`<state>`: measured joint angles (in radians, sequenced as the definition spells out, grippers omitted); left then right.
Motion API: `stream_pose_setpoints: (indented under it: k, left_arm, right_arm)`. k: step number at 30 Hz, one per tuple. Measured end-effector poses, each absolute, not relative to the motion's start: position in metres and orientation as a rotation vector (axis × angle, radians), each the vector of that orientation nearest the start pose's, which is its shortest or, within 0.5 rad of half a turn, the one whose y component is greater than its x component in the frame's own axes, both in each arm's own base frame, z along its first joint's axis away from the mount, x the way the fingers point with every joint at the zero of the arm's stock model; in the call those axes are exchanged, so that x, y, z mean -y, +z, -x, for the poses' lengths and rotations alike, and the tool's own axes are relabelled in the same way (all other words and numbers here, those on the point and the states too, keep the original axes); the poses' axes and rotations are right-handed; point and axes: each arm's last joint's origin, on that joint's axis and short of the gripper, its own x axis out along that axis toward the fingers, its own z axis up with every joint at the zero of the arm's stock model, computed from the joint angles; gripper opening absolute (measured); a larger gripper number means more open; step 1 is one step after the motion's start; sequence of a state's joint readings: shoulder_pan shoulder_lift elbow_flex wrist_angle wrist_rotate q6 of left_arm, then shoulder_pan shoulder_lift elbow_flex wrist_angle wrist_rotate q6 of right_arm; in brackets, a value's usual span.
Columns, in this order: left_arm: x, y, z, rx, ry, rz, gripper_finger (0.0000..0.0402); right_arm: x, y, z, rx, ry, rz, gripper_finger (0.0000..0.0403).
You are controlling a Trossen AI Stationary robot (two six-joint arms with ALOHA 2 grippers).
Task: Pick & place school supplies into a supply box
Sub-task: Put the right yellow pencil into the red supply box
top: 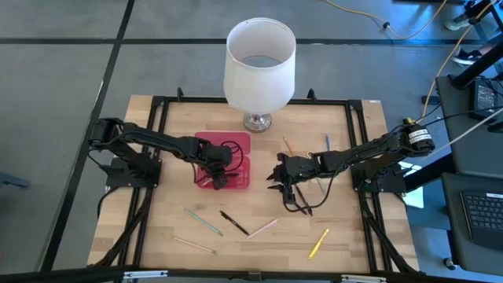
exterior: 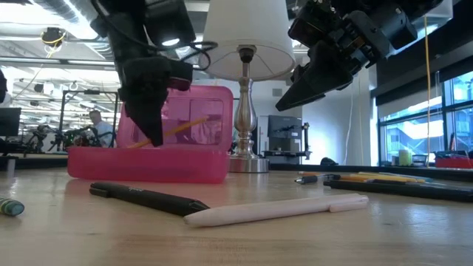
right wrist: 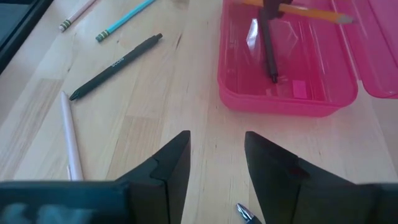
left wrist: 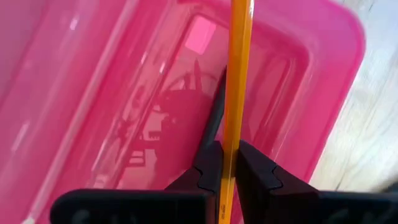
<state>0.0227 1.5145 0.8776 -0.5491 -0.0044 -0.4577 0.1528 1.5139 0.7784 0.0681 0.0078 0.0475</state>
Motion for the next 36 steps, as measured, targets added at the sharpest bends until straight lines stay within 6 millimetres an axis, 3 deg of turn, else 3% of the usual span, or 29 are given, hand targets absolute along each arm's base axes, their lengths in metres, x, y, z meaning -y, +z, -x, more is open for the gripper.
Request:
stream_pose_setpoints:
  k: [17,30,36]
  left_arm:
    - [-0.022,0.177,-0.275,-1.181,0.218,0.517,0.0022]
    - [-0.022,0.151,-0.282,-1.270,0.242,0.516,0.0022]
    - [-0.022,0.150,-0.283,-1.270,0.242,0.516,0.0033]
  right_arm:
    - [-0.046,0.187,-0.299,-0.669,0.124,0.011,0.0156]
    - [-0.046,0.187,-0.299,-0.672,0.124,0.012,0.0156]
    - [-0.046,0.187,-0.299,-0.673,0.124,0.012,0.0156]
